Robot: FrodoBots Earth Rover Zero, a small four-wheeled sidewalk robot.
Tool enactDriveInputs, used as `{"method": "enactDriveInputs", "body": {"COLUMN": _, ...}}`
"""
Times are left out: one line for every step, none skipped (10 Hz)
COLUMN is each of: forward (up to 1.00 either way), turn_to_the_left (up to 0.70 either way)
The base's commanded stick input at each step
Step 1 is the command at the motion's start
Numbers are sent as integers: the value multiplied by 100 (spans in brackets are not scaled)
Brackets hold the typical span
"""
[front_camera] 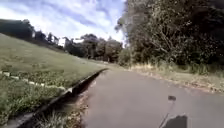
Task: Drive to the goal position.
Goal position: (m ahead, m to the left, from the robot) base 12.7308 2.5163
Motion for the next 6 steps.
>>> {"method": "enactDriveInputs", "body": {"forward": 70, "turn_to_the_left": 0}}
{"method": "enactDriveInputs", "body": {"forward": 70, "turn_to_the_left": 0}}
{"method": "enactDriveInputs", "body": {"forward": 70, "turn_to_the_left": 0}}
{"method": "enactDriveInputs", "body": {"forward": 70, "turn_to_the_left": 0}}
{"method": "enactDriveInputs", "body": {"forward": 70, "turn_to_the_left": 0}}
{"method": "enactDriveInputs", "body": {"forward": 70, "turn_to_the_left": 0}}
